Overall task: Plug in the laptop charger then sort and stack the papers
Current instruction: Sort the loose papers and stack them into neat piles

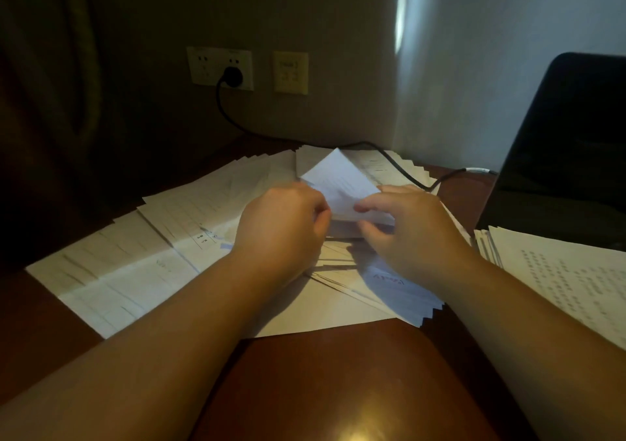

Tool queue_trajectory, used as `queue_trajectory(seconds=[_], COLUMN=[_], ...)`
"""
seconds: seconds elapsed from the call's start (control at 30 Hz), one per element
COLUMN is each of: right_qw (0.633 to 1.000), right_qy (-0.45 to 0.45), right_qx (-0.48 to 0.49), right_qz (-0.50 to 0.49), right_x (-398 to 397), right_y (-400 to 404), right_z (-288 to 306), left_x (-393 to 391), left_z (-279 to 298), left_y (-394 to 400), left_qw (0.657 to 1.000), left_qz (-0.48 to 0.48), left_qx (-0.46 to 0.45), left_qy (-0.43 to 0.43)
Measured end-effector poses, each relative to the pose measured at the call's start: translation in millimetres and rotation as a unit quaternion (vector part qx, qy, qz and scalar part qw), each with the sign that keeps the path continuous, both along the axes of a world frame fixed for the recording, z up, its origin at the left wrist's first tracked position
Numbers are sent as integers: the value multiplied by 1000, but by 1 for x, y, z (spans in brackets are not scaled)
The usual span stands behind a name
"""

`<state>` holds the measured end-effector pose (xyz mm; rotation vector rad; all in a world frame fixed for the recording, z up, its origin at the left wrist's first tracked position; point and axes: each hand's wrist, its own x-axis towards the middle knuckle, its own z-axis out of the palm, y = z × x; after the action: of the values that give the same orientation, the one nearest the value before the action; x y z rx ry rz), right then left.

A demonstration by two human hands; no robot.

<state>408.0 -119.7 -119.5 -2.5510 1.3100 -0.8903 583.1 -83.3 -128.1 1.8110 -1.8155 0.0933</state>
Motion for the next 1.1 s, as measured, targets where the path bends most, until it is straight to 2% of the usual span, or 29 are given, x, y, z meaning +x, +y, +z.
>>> queue_trajectory(seconds=[0.13, 0.3, 0.5, 0.6, 0.8, 0.93, 1.1], right_qw=[998, 998, 998, 992, 977, 977, 979], right_qy=[65, 60, -11, -66, -172, -158, -140], right_qx=[5, 1, -36, -67, -87, -137, -139], right_qz=[20, 2, -49, -81, -86, -45, -50], right_x=[-1, -3, -4, -2, 1, -4, -4], right_y=[0, 1, 3, 7, 10, 1, -2], right_z=[1, 1, 4, 6, 8, 1, -1], left_x=[0, -3, -5, -4, -1, 1, 0], left_z=[2, 1, 2, -2, -8, -7, -5], left_y=[2, 4, 2, 1, 1, -1, -1], left_qw=[995, 985, 983, 989, 994, 994, 994], left_qz=[-29, -9, 36, 31, 16, 12, 3], left_qx=[-87, -137, -66, -42, 82, 89, 101], left_qy=[49, 102, 169, 139, 65, 57, 46])
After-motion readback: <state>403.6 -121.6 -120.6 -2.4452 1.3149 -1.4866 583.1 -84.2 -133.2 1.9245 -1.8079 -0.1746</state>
